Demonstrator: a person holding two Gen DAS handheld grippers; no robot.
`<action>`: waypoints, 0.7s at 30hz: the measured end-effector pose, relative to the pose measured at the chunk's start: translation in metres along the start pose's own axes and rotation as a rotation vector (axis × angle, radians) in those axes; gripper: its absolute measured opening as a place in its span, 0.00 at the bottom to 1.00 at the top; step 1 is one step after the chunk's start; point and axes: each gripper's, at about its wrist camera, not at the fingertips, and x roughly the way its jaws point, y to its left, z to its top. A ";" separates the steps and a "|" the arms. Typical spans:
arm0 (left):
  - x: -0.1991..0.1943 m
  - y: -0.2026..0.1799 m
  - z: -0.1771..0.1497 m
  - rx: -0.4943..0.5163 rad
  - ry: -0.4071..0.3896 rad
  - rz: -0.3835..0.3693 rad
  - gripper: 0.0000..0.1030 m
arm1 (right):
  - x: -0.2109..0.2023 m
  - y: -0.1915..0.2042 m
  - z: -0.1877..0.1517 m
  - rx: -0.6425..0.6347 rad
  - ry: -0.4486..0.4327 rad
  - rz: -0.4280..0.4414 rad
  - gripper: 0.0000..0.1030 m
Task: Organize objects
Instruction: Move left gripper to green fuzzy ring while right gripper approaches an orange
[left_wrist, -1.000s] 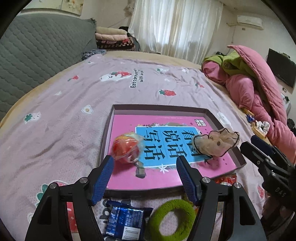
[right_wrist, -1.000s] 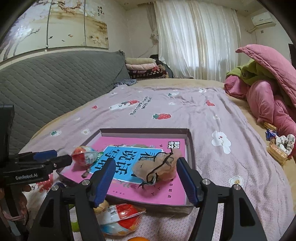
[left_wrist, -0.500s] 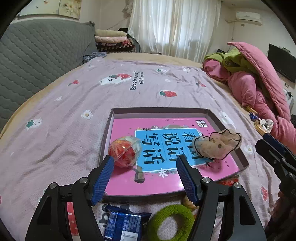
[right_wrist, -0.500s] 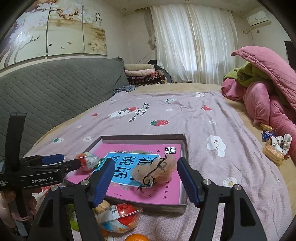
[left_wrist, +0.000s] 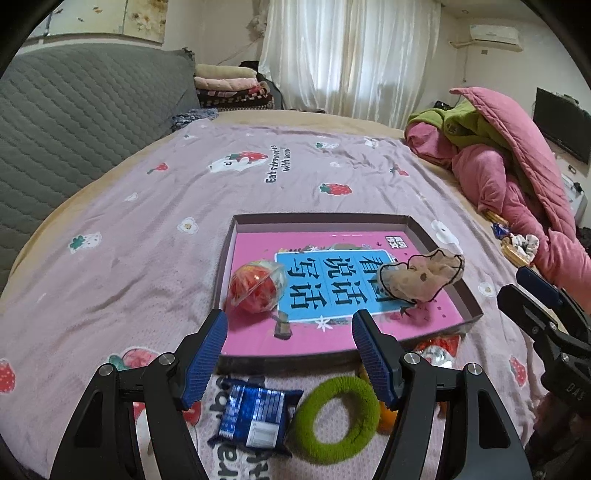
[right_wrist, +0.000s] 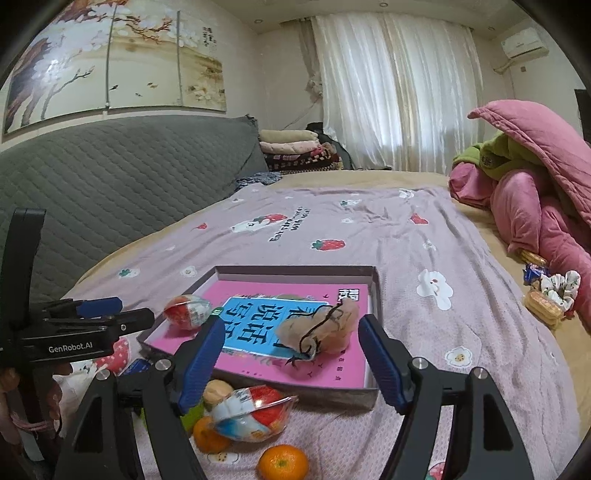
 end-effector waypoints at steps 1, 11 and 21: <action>-0.002 0.000 -0.001 0.001 0.000 0.001 0.70 | -0.001 0.002 -0.001 -0.007 -0.001 0.003 0.72; -0.014 -0.001 -0.026 0.023 0.007 -0.007 0.70 | -0.015 0.007 -0.017 -0.009 -0.003 -0.027 0.73; -0.014 -0.006 -0.056 0.077 0.035 -0.016 0.69 | -0.019 0.006 -0.037 -0.011 0.037 -0.053 0.73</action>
